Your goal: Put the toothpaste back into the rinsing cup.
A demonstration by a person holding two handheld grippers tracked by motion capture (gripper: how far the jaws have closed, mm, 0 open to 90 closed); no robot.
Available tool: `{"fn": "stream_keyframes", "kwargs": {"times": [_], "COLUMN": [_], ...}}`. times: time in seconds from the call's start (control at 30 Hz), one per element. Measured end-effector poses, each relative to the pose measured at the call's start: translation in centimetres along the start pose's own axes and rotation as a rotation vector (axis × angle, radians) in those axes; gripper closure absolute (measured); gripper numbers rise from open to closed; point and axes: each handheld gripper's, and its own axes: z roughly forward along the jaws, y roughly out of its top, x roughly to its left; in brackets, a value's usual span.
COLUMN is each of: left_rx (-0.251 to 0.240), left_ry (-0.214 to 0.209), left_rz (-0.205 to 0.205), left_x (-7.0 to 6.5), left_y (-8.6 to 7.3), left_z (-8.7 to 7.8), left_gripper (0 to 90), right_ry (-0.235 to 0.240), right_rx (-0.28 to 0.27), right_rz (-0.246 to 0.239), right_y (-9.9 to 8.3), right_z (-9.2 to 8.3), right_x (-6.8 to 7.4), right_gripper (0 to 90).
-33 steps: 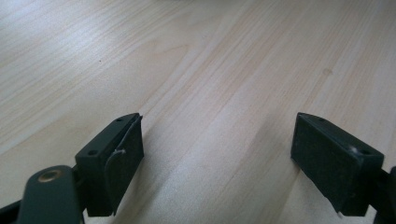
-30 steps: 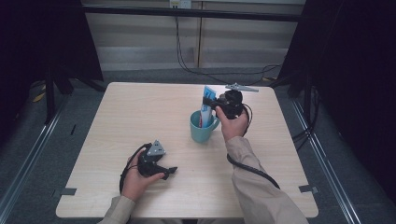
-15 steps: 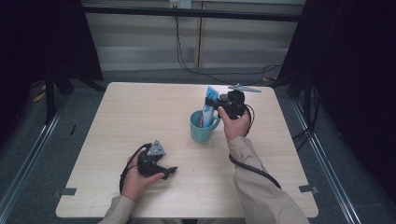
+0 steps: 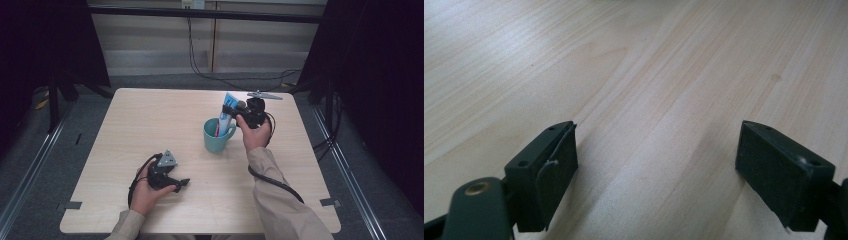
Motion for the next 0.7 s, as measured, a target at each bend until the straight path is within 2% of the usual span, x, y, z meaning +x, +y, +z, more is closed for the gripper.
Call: {"fn": "stream_keyframes", "kwargs": {"times": [0.7], "left_rx": [-0.001], "left_ry": [0.0], "left_rz": [-0.002], "left_x": [-0.01], "left_y": [0.0], "left_z": [0.02], "left_gripper": [16.7], "right_ry": [-0.004], "right_rx": [0.021], "right_rz": [-0.02], "right_y": [0.04], "right_z": [-0.03], "right_x": [-0.14], "right_gripper": [68.5]}}
